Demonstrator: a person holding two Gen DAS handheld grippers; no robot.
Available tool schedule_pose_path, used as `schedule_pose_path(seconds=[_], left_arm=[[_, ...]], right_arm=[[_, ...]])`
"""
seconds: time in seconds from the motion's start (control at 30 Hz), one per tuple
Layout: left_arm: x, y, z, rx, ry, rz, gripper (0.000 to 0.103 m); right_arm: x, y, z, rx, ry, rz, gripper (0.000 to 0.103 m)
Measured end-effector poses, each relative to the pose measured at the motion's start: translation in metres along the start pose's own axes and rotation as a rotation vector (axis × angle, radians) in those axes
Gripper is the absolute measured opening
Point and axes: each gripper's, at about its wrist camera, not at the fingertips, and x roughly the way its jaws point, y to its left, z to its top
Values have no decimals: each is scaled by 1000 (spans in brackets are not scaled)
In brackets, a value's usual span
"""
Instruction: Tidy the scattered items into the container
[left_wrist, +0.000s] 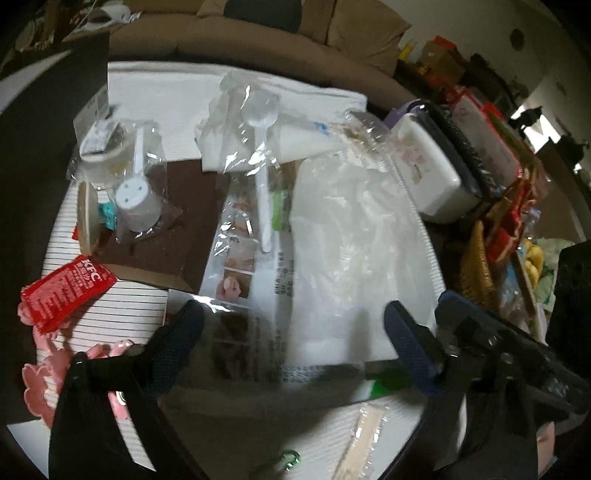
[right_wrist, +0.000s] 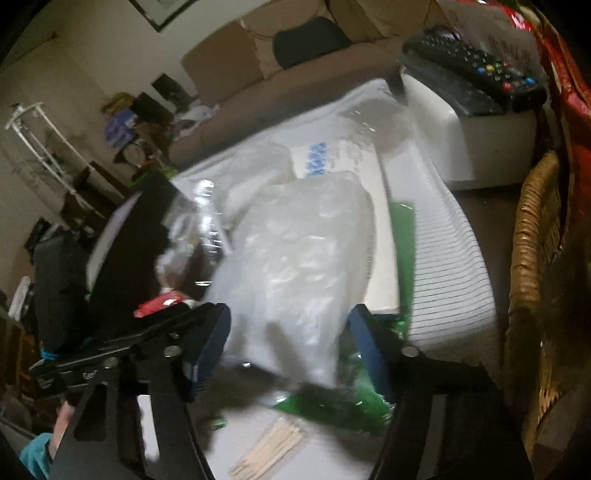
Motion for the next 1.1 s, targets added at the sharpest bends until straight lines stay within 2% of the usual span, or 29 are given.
schedule_pose_path(seconds=[0.07,0.13,0.17,0.2,0.23,0.27,0.37,0.5,0.67,0.83,0.93,1.03,1.1], left_arm=[[6,4,-1,-12,8,-20,84],[9,2,-3,-1,8,-58,84],[10,0,-3,5,13,-67,78],[12,-2,-3,15,24,-75,63],[13,-5,-4,21,33,-83,55],[13,-8,-5,27,44,-97,43],[3,-20,-10,65,31,-86,43],[-20,-26,-16,68,19,-127,43],[-61,-40,-42,113,23,-151,43],[-86,-38,-88,85,66,-196,43],[-98,-33,-129,63,96,-224,43],[-101,-24,-161,51,142,-217,43],[-108,-12,-183,40,170,-204,47]], right_arm=[[10,-10,-2,29,33,-6,65],[17,-17,-7,60,56,49,62],[20,-20,-9,75,65,75,54],[23,-21,-11,85,74,91,41],[24,-22,-13,93,76,107,35],[22,-21,-14,92,67,111,32],[11,-11,-16,36,42,83,28],[-10,3,-22,-4,30,89,22],[-37,35,-44,-94,30,96,22],[-65,44,-81,-84,34,144,22],[-78,47,-106,-75,54,173,21],[-78,47,-134,-76,106,170,21],[-74,42,-148,-51,130,172,20]])
